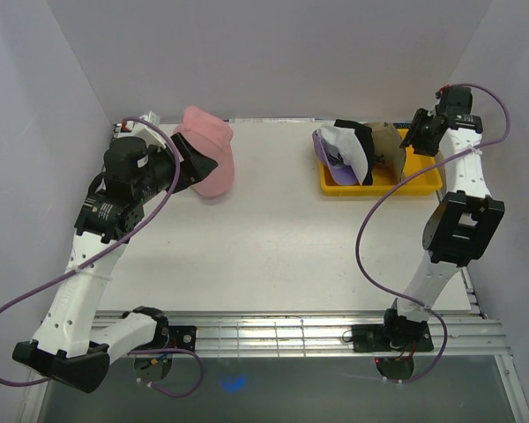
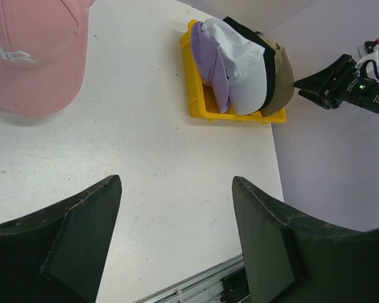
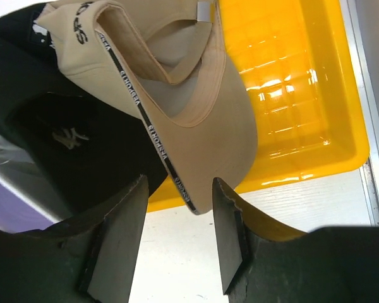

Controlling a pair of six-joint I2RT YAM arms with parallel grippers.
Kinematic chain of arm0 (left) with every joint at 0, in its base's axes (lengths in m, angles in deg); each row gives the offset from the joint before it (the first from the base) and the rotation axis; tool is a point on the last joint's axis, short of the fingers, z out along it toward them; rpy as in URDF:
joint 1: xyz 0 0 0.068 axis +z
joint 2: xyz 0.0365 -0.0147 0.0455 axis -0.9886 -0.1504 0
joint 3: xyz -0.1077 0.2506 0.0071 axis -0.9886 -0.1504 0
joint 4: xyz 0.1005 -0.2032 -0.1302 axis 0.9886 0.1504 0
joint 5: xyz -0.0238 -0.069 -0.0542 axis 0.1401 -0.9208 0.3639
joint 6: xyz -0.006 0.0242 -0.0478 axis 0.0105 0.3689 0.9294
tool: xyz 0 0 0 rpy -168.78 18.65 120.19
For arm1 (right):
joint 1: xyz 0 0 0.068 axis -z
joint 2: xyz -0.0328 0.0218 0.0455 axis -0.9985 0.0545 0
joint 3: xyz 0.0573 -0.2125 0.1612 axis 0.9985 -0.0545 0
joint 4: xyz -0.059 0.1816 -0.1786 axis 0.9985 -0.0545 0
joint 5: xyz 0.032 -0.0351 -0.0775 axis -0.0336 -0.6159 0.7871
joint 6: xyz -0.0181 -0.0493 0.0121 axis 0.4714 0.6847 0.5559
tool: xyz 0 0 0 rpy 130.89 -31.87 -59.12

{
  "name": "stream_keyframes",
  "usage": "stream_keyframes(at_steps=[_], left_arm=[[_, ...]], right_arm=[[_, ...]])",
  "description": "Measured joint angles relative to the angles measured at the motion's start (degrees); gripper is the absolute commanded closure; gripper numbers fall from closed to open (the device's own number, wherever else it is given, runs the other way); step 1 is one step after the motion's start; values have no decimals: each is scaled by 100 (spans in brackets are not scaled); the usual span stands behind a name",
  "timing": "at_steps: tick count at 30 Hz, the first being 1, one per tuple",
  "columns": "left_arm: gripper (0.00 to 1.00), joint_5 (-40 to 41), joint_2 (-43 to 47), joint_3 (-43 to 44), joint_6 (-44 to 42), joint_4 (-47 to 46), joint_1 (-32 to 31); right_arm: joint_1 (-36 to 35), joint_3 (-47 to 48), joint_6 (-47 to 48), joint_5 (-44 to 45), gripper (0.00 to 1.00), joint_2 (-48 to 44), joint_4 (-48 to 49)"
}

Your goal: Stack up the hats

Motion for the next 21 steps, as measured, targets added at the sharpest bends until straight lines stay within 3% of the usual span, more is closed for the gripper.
stream_keyframes(at_steps=[11,18,21], left_arm=[[19,4,0,0,0,26,0],[19,7,0,0,-2,28,0],[19,4,0,0,-2,28,0]], right_arm=[[-199,181,79,116,48,573,-11],[-289,181,129,282,59,664,-17],[-289,181,149,337,69,664,-22]])
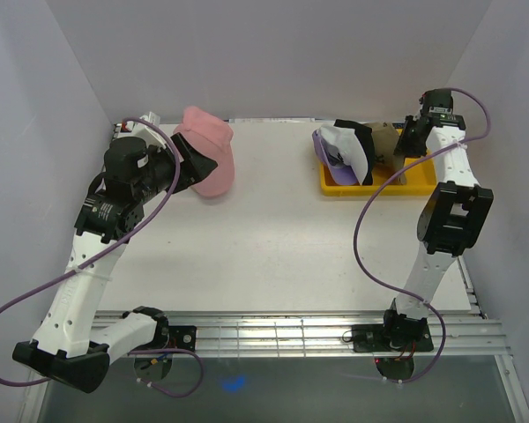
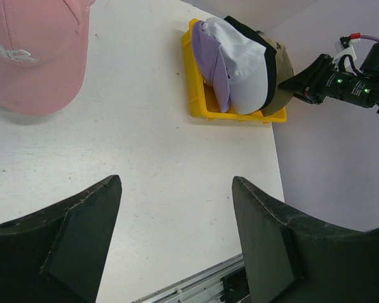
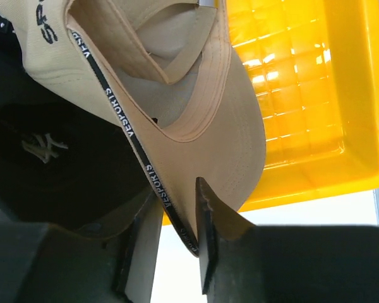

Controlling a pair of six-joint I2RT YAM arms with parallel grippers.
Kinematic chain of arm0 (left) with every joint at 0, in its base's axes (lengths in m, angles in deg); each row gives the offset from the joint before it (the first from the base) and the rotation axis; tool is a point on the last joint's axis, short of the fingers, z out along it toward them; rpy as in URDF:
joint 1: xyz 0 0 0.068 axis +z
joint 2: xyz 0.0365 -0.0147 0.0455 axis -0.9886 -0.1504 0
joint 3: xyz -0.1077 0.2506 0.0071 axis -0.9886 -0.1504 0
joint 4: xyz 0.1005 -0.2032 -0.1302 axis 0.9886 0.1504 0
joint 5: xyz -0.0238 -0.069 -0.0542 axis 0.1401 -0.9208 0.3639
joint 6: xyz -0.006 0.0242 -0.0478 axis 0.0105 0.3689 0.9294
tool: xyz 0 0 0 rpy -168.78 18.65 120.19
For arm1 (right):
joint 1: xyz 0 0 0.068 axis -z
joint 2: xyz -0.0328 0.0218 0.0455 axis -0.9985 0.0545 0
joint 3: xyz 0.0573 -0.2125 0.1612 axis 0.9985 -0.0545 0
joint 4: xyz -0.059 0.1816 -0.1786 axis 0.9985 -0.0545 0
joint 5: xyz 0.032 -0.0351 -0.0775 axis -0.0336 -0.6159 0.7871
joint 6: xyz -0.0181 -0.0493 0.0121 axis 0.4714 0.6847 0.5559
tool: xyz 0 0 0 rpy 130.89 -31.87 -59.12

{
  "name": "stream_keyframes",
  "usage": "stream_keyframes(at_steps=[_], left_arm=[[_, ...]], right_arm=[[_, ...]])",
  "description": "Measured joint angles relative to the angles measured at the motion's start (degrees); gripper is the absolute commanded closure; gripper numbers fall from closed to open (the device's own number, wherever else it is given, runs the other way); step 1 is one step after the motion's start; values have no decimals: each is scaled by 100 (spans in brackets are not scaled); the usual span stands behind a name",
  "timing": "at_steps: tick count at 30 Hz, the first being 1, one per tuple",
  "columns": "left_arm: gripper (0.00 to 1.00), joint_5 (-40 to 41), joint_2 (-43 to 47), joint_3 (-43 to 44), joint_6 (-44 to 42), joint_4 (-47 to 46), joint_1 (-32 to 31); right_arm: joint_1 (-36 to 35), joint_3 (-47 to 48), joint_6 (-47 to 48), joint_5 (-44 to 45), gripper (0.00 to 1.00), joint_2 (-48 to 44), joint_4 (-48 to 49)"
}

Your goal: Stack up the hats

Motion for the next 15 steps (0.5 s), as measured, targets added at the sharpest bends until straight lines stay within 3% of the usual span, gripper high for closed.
stream_keyframes(at_steps=[6,15], left_arm=[[19,2,0,-4,2,2,0],[19,4,2,-7,2,4,0]], right_arm=[[0,17,24,2,91,0,17],[-9,516,0,4,92,0,-459]])
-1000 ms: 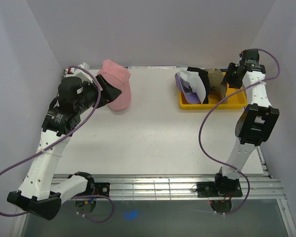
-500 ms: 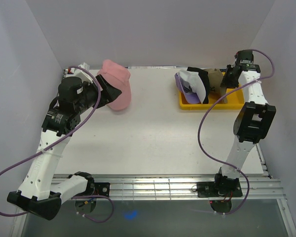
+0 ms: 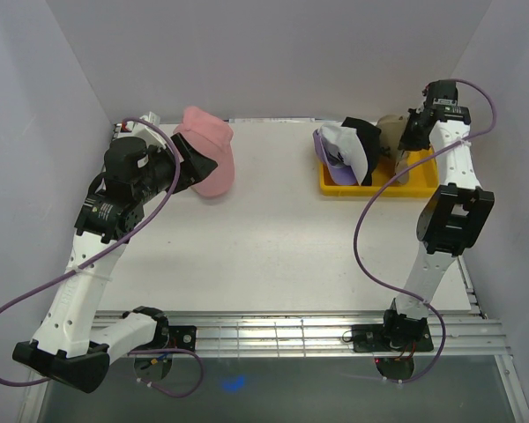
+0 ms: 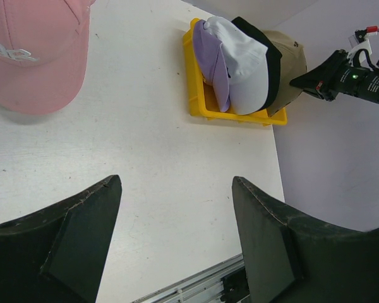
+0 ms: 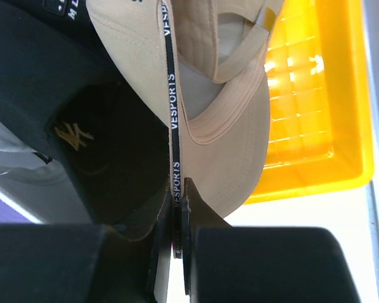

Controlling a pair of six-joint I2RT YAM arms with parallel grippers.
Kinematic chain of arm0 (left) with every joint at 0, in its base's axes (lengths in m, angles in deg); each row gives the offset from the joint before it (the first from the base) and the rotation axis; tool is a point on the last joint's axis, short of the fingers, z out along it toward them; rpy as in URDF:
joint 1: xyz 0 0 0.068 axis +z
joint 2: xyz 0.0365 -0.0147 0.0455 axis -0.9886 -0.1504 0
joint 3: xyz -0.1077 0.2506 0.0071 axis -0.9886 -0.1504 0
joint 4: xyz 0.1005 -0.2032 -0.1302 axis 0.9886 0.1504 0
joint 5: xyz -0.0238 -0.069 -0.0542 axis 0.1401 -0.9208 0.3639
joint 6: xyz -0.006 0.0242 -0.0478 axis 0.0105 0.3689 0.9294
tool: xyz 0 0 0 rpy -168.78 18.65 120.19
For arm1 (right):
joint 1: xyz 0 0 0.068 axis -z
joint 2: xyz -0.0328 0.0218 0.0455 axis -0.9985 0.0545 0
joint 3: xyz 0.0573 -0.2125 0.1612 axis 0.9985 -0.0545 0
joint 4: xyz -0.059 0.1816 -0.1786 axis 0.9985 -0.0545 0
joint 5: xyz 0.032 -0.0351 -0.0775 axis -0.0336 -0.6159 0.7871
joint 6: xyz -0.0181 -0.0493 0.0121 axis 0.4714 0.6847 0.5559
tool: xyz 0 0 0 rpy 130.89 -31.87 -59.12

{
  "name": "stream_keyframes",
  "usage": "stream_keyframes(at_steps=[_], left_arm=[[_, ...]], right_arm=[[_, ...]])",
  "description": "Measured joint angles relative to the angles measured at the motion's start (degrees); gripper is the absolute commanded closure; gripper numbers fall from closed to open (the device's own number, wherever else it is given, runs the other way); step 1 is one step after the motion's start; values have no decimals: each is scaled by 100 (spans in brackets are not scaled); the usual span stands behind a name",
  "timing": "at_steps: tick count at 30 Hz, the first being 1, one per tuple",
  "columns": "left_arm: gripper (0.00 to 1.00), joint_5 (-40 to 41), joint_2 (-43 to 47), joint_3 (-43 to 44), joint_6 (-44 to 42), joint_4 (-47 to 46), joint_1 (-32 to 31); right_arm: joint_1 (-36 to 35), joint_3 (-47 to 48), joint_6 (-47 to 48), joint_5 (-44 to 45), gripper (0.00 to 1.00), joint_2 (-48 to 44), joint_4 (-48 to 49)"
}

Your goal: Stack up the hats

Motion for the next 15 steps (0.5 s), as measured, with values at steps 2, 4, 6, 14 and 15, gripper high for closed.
stream_keyframes(at_steps=[2,4,6,14,15], left_arm=[[19,0,0,0,0,0,0],[19,0,0,0,0,0,0],[19,2,0,0,0,0,0],[19,2,0,0,0,0,0],[19,2,0,0,0,0,0]], right_arm=[[7,188,0,66,92,0,-129],[13,404,-2,155,92,0,-275],[28,612,0,260,92,-2,-382],[120,837,-42,417,92,-136,-645],[136,887,-83,389,92,-160,-699]])
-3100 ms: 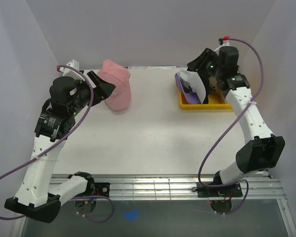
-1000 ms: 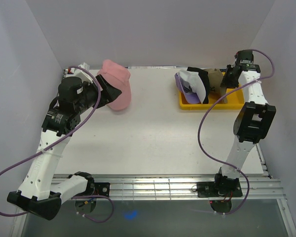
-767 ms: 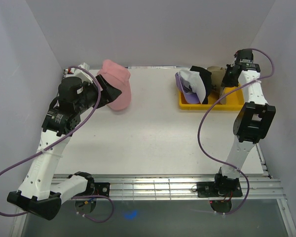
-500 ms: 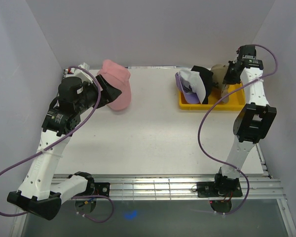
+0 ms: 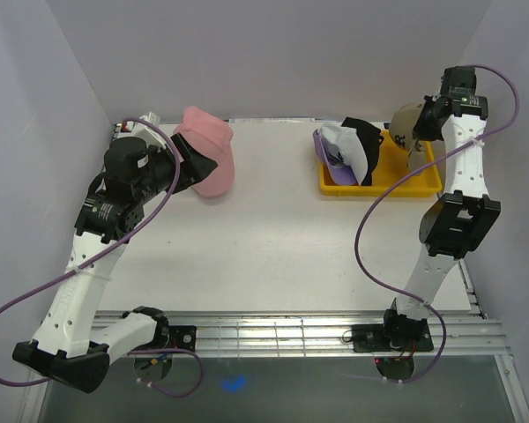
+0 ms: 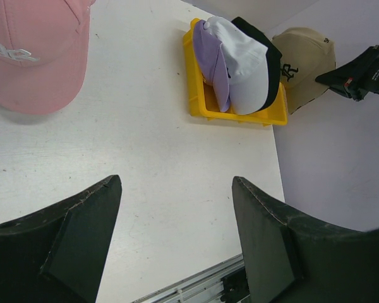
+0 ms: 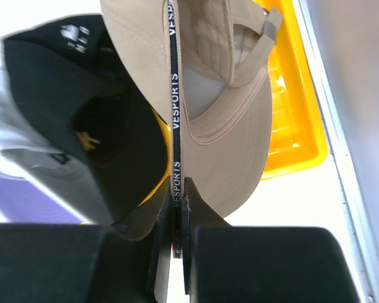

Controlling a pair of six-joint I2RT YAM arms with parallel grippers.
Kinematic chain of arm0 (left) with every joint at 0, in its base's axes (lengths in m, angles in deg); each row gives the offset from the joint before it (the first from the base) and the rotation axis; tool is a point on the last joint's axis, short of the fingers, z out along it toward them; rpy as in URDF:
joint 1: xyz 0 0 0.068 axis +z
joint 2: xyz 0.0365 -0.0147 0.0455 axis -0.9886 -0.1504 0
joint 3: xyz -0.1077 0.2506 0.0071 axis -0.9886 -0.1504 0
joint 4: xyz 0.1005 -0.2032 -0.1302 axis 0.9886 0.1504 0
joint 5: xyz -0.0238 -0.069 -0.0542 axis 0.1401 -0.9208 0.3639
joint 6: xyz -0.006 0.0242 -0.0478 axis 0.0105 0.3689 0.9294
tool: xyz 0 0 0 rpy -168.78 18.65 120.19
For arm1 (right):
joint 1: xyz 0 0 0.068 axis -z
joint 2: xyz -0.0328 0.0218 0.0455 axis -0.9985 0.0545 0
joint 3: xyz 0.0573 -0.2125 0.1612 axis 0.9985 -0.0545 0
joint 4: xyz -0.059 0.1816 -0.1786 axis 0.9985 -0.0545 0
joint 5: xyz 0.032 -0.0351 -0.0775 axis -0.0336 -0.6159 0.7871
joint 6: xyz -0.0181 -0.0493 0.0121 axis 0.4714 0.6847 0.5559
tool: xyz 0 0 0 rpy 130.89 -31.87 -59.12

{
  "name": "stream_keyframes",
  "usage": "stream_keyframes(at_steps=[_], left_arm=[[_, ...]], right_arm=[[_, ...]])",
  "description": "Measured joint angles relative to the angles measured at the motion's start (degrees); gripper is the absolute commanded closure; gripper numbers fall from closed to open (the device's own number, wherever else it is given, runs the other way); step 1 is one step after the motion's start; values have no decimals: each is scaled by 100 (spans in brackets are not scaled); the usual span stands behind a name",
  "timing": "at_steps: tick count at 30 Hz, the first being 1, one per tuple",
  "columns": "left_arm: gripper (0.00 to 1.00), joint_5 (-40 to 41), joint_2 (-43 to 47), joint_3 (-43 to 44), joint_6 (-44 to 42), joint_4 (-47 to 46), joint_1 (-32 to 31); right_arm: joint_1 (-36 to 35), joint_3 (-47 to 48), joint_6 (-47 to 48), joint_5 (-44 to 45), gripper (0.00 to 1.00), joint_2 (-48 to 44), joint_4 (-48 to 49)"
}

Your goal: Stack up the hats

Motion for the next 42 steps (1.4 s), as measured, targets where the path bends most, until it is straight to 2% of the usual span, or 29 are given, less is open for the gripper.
stream_keyframes(at_steps=[5,9,11,15,20,23,30,35,42], left_arm=[[19,9,15,0,0,11,0],[19,39,28,0,2,24,0],[19,48,39,0,4,39,0],[19,61,68,0,11,44,0],[19,66,127,2,20,48,0],[19,98,195,2,22,79,0],[19,166,295,155,20,308,0],[19,278,317,472,4,490,0],[19,483,358,863,2,688,0]], right_arm=[[195,575,-463,-608,92,-146,-33],[400,612,-1274,-1410,92,-721,380],[472,85,-1891,-1908,92,-1252,1126],[275,-1633,-3491,-2559,92,-2459,2964],[-505,-2470,-5359,-2721,92,-2636,5034],[-1097,-2822,-6371,-2605,92,-2380,6238],[-2557,-2809,-7910,-1862,92,-1126,8225],[-3237,-2120,-8526,-1401,92,55,8948],[-3799,-942,-9141,-1032,92,1497,9635]])
